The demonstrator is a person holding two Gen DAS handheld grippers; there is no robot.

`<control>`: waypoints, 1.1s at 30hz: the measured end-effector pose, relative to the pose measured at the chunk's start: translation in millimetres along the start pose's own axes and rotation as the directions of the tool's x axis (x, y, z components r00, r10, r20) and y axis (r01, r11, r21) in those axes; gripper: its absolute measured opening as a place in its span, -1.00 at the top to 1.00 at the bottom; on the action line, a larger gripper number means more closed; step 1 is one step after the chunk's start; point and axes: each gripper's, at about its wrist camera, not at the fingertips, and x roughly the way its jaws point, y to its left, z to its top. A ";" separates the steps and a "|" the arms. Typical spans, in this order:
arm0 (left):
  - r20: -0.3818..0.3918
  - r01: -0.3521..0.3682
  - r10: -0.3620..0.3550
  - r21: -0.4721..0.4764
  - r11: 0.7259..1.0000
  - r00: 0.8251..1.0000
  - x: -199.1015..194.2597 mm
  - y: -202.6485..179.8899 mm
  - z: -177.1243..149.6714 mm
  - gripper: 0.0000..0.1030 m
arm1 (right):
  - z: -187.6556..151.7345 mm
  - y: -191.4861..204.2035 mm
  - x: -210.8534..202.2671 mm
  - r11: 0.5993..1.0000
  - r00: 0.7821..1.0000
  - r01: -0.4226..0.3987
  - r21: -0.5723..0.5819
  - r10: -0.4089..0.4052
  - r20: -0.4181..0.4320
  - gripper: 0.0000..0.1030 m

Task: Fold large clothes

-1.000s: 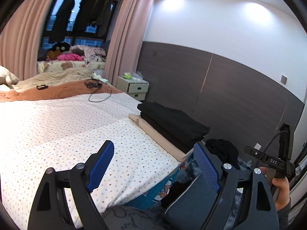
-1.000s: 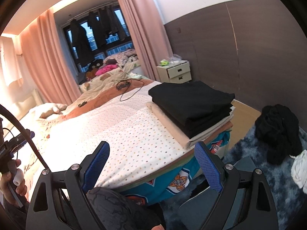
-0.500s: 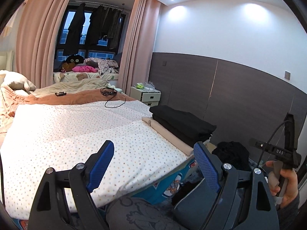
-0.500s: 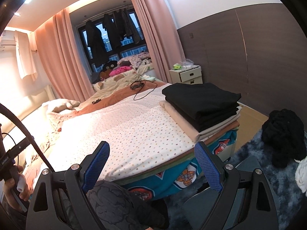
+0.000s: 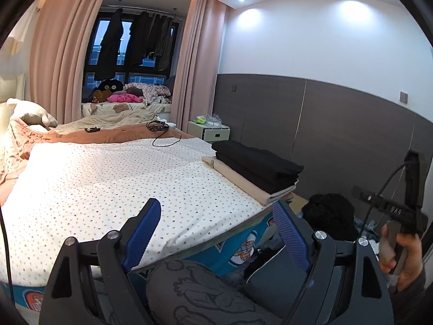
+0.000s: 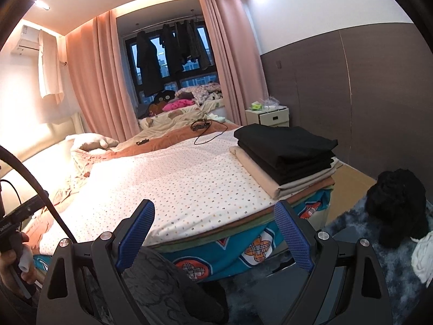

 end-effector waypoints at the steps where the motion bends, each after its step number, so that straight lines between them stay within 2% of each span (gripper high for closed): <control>1: 0.004 0.001 -0.001 -0.004 1.000 1.000 -2.2 -0.6 -2.4 -0.67 | -4.7 0.2 1.5 1.000 1.000 -0.007 0.001 0.007 -0.006 -0.73; 6: 0.003 -0.043 0.043 0.021 0.999 0.999 -6.3 -5.2 -6.8 -0.67 | -14.0 -1.2 8.6 1.000 1.000 -0.015 0.001 0.015 -0.022 -0.73; 14: -0.004 -0.074 0.075 0.026 0.997 0.997 -7.4 -5.9 -10.1 -0.67 | -12.7 5.8 5.5 1.000 1.000 -0.003 0.011 0.003 -0.021 -0.73; 33: -0.017 -0.109 0.109 0.008 0.994 0.994 -12.6 3.4 -16.1 -0.67 | -14.0 4.3 2.6 1.000 0.999 -0.010 0.028 0.011 -0.031 -0.73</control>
